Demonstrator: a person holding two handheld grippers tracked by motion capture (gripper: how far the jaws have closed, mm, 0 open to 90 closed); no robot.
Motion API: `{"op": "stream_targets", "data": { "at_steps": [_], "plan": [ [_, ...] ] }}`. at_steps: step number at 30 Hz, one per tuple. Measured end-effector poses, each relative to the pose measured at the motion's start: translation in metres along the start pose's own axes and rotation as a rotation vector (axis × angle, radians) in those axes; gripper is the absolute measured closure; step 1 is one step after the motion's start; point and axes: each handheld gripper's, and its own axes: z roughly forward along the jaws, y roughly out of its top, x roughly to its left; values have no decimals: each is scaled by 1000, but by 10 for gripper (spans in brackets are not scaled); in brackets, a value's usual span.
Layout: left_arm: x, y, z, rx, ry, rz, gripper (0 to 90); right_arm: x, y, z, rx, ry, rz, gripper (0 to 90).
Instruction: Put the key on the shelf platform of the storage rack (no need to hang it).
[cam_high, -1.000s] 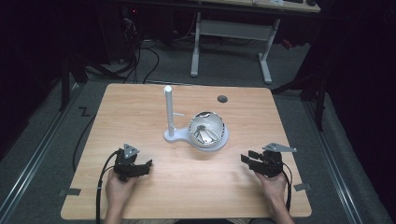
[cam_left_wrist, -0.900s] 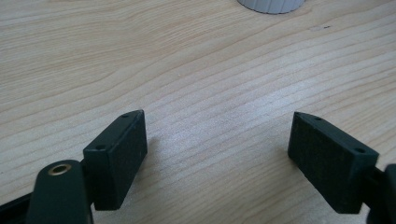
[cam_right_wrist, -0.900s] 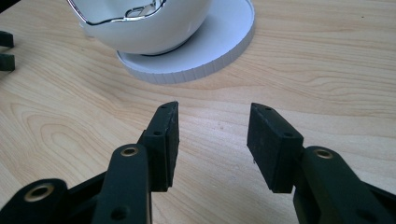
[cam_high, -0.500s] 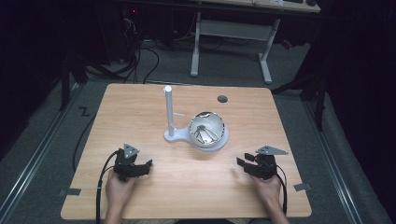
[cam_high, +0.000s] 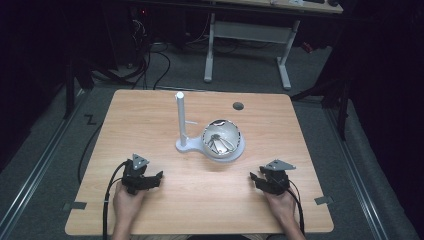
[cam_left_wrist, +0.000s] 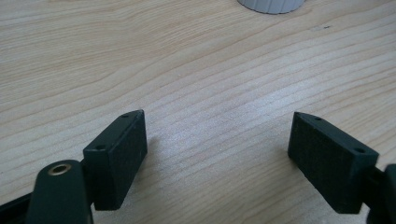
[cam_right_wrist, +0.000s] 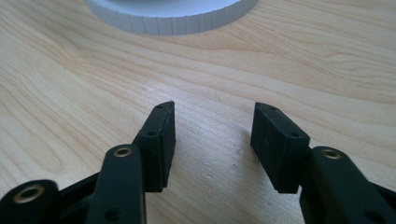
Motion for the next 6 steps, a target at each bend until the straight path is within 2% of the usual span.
{"op": "stream_targets", "data": {
  "at_steps": [1, 6],
  "plan": [
    [0, 0, 0, 0, 0, 0, 200, 1, 0, 0, -2, -11, -11, 492],
    [0, 0, 0, 0, 1, -2, 200, 0, 0, 0, 2, -11, 3, 470]
  ]
}}
